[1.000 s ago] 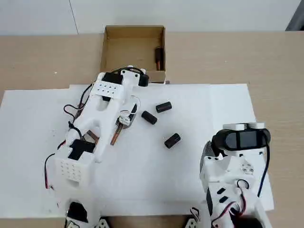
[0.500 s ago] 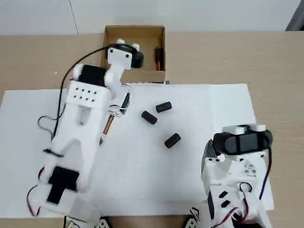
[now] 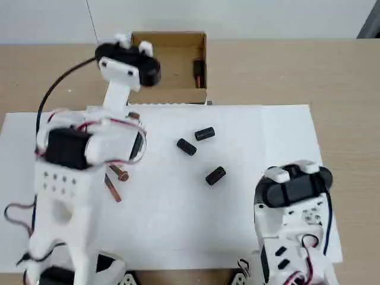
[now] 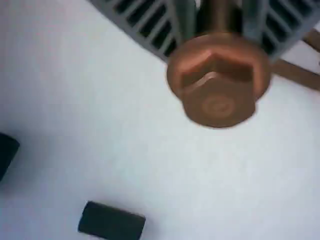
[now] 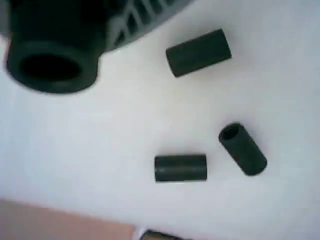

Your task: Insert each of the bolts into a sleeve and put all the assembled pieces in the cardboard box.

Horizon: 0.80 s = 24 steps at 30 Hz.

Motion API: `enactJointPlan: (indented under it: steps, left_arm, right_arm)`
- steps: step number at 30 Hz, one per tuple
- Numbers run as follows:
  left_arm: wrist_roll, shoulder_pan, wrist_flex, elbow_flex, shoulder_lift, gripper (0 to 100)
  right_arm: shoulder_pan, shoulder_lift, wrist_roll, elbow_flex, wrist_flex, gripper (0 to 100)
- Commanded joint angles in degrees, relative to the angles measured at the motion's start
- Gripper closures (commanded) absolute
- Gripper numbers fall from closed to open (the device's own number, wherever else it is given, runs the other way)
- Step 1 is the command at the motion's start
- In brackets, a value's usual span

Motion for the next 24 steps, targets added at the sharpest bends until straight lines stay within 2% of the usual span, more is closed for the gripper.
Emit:
enactJointPlan:
  steps: [1, 6, 11, 17, 24]
  left_arm:
    - [0.44, -0.44, -3.69, 7.34, -10.11, 99]
    - [0.44, -0.44, -14.68, 25.19, -25.85, 99]
    - [0.53, -0.44, -24.97, 42.15, -42.37, 99]
    - [3.08, -0.44, -29.45, 55.08, -57.93, 99]
    - [13.1, -0.35, -32.7, 64.4, -70.07, 99]
  right_arm:
    - [1.45, -1.1, -1.49, -2.11, -0.84, 99.5]
    - [4.44, -0.92, -4.4, 0.62, -2.95, 99.5]
    - [4.09, -0.92, -4.75, 5.27, -8.57, 99.5]
    - [3.82, -0.92, -4.84, 12.66, -17.19, 99.5]
    - [-7.43, -0.92, -4.84, 21.27, -25.8, 99.5]
